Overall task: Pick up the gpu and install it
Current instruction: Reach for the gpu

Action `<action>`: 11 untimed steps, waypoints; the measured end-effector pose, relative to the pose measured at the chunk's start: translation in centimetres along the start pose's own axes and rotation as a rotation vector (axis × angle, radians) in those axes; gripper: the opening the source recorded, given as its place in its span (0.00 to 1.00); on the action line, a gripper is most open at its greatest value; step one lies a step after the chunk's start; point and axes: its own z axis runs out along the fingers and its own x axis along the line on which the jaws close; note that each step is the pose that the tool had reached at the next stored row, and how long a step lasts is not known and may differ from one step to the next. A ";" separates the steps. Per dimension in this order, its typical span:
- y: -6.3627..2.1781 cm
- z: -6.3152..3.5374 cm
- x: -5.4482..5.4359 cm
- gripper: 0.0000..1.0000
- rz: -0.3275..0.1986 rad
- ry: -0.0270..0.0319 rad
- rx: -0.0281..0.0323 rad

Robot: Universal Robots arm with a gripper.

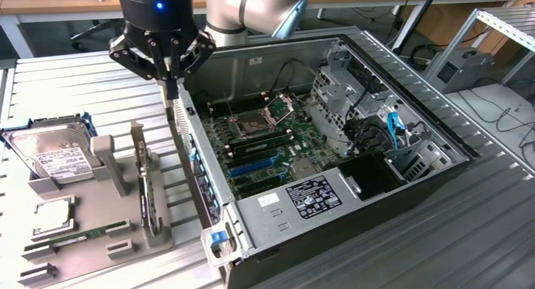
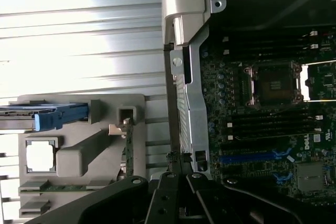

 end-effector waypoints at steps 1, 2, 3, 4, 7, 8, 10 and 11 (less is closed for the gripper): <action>0.00 0.01 0.0 0.11 0.000 0.0000 0.0000; 0.00 0.03 0.0 0.11 0.000 -0.0001 0.0000; -0.01 0.04 0.1 0.11 0.000 -0.0001 0.0000; -0.01 0.06 0.1 0.11 0.000 -0.0002 -0.0002; -0.02 0.09 0.2 0.11 0.000 -0.0001 0.0000; -0.02 0.11 0.3 0.11 0.000 -0.0002 -0.0002; -0.03 0.12 0.3 0.11 0.000 -0.0001 0.0000; -0.03 0.13 0.4 0.11 0.000 0.0000 0.0001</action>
